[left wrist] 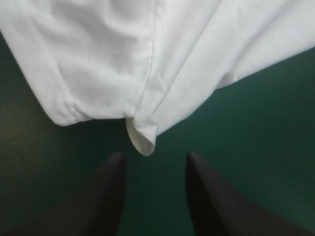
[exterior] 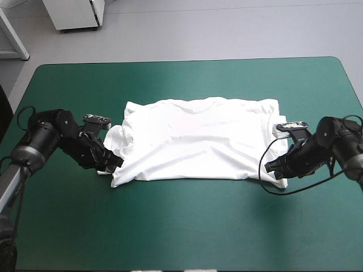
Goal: Fold the cloth
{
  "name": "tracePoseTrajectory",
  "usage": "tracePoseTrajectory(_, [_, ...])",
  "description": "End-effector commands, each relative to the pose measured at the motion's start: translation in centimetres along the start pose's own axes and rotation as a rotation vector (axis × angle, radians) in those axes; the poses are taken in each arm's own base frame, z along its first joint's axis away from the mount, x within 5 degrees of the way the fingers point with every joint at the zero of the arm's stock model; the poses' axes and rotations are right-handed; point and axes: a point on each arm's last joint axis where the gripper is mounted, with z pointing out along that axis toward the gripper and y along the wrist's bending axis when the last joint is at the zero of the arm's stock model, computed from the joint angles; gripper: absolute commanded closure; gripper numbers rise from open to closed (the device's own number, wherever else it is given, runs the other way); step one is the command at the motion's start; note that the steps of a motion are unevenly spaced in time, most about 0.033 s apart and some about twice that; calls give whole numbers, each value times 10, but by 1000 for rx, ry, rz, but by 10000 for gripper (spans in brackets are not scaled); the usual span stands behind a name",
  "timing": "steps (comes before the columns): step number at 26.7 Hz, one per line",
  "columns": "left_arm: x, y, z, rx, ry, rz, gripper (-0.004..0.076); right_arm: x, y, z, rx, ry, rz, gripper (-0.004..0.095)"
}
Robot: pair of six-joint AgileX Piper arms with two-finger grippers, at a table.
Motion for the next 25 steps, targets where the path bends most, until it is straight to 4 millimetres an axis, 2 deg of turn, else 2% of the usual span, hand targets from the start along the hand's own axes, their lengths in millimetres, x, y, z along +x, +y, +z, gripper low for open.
tracePoseTrajectory(1, [16, -12, -38, -32, -73, 18, 353, 7, 9, -41, 33, -164, -18, 458])
tracePoseTrajectory(5, [11, -5, -51, -161, -196, -11, 353, 5, 15, -71, 60, -303, -35, 458])
tracePoseTrajectory(11, [-14, 10, -35, -216, -247, -33, 342, -7, 20, -100, 61, -411, -44, 458])
tracePoseTrajectory(15, [-30, 25, -21, -221, -256, -64, 341, -9, 22, -103, 51, -425, -43, 458])
tracePoseTrajectory(20, [-42, 58, 1, -173, -244, -170, 341, -10, 23, -102, 51, -424, -49, 459])
tracePoseTrajectory(21, [-47, 68, 11, -146, -229, -183, 341, -11, 26, -100, 54, -418, -68, 459])
tracePoseTrajectory(25, [-67, 81, 37, -112, -183, -175, 341, -18, 37, -90, 46, -379, -132, 459])
